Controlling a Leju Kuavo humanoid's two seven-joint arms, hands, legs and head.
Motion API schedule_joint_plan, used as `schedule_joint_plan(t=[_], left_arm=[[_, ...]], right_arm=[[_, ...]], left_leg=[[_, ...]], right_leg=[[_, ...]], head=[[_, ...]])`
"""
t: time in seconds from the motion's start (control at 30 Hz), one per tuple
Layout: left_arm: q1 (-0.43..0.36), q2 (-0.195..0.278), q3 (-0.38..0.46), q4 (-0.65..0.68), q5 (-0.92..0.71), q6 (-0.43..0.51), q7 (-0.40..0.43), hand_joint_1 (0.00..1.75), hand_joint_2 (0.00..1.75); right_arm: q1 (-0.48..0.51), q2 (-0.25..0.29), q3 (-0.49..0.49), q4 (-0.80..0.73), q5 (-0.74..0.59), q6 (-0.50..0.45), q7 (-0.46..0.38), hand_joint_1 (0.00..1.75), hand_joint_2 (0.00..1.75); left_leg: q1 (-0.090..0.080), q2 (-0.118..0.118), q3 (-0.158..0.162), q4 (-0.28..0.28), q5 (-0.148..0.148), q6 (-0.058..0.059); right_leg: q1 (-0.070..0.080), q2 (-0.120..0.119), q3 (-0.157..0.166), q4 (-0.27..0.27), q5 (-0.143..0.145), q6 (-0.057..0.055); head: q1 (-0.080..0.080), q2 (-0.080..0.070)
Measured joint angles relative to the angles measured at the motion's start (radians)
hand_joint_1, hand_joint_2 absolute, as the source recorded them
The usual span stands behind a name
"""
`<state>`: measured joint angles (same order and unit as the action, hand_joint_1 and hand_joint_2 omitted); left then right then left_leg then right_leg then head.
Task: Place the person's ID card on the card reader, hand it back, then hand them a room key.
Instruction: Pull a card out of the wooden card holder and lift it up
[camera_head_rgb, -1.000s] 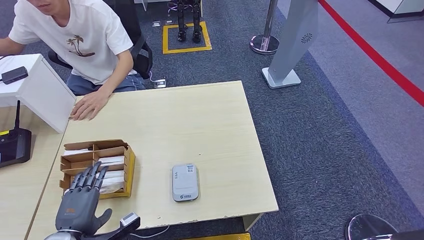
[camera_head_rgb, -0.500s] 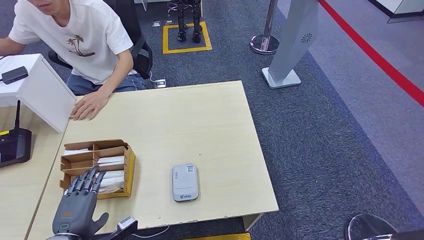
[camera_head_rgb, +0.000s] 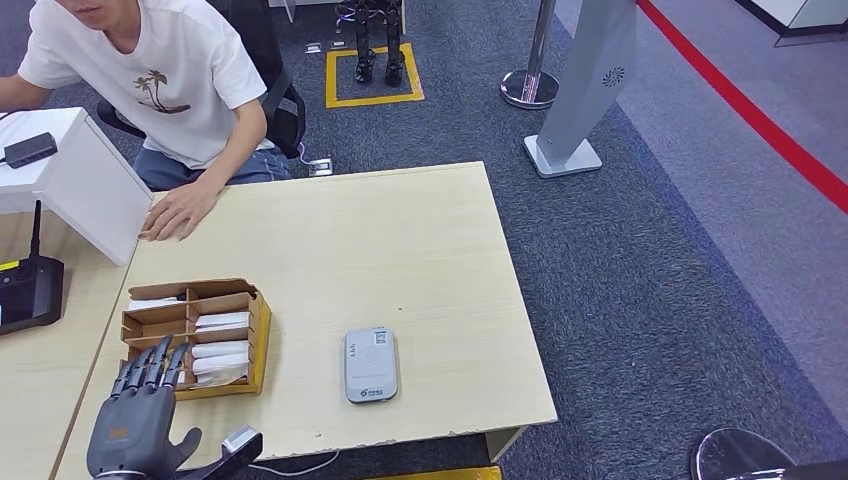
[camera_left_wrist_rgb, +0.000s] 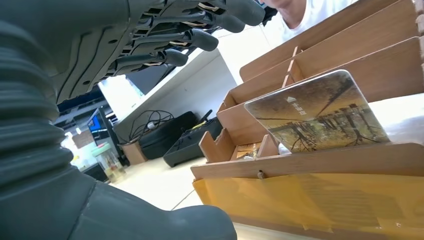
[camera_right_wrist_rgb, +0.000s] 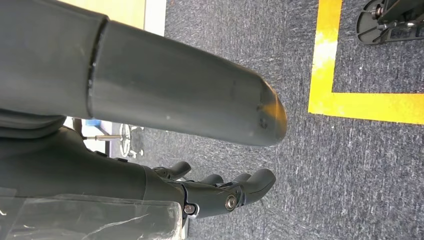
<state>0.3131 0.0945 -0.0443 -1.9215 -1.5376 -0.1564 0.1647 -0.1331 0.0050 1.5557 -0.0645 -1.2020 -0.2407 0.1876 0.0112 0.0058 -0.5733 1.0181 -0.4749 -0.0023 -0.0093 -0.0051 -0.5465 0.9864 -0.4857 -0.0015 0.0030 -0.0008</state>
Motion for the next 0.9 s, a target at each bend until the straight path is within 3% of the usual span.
schedule_joint_plan(t=[0.37,0.73,0.9], left_arm=[[-0.003,-0.033,0.022,0.001,-0.003,0.0,-0.014,0.0,1.75],[-0.007,-0.037,0.024,0.003,-0.003,-0.001,-0.016,0.0,1.75],[-0.054,-0.059,0.033,0.046,-0.007,-0.009,-0.042,0.0,1.75]], right_arm=[[0.0,0.0,0.0,0.0,0.005,0.0,0.0,0.0,0.0],[0.0,0.0,0.0,0.0,0.008,0.0,0.0,0.0,0.0],[-0.001,0.0,0.0,0.0,0.028,0.001,0.002,0.0,0.0]], left_leg=[[0.0,0.0,0.0,0.0,0.0,0.0],[0.0,0.0,0.0,0.0,0.0,0.0],[0.0,0.0,0.0,0.0,0.0,0.0]], right_leg=[[0.0,0.0,0.0,0.0,0.0,0.0],[0.0,0.0,0.0,0.0,0.0,0.0],[0.0,0.0,0.0,0.0,0.0,0.0]], head=[[0.0,0.0],[0.0,0.0],[0.0,0.0]])
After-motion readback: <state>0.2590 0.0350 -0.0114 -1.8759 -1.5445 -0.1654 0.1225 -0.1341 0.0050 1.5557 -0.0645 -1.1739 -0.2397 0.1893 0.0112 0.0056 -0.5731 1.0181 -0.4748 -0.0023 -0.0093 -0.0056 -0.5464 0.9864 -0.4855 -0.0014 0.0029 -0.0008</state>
